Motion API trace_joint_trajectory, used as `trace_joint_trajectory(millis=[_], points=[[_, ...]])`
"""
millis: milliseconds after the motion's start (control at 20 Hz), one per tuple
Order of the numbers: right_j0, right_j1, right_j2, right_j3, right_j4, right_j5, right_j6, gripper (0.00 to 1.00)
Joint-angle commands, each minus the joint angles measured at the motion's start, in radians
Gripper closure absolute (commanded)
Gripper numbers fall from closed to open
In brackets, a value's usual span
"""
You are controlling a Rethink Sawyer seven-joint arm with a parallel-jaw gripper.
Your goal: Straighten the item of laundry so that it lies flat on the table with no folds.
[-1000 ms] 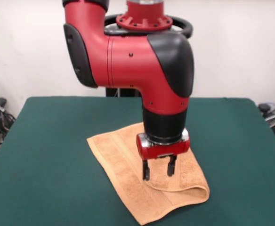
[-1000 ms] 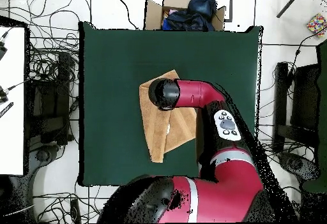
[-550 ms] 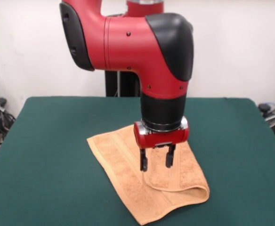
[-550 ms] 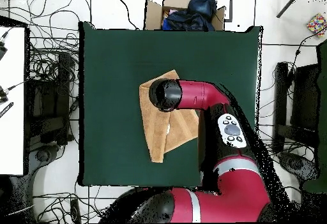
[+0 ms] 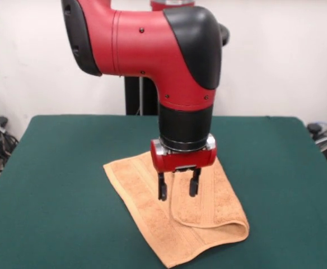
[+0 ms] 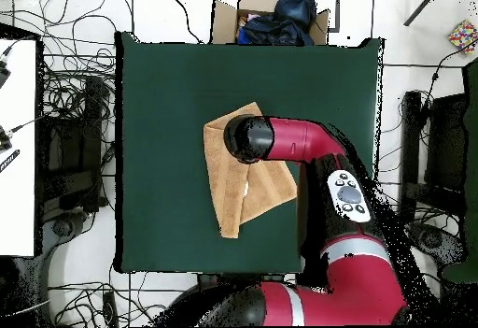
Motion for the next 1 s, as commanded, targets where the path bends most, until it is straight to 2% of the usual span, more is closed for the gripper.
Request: trace_joint_trajectory(millis=[50, 650, 1000], points=[[-0.031, 0.014, 0.077, 0.087, 0.015, 0.012, 0.063, 0.0], [-0.014, 0.06, 0.063, 0.072, -0.011, -0.043, 0.087, 0.0], [-0.002, 0.067, 0.054, 0.052, -0.01, -0.023, 0.089, 0.0]])
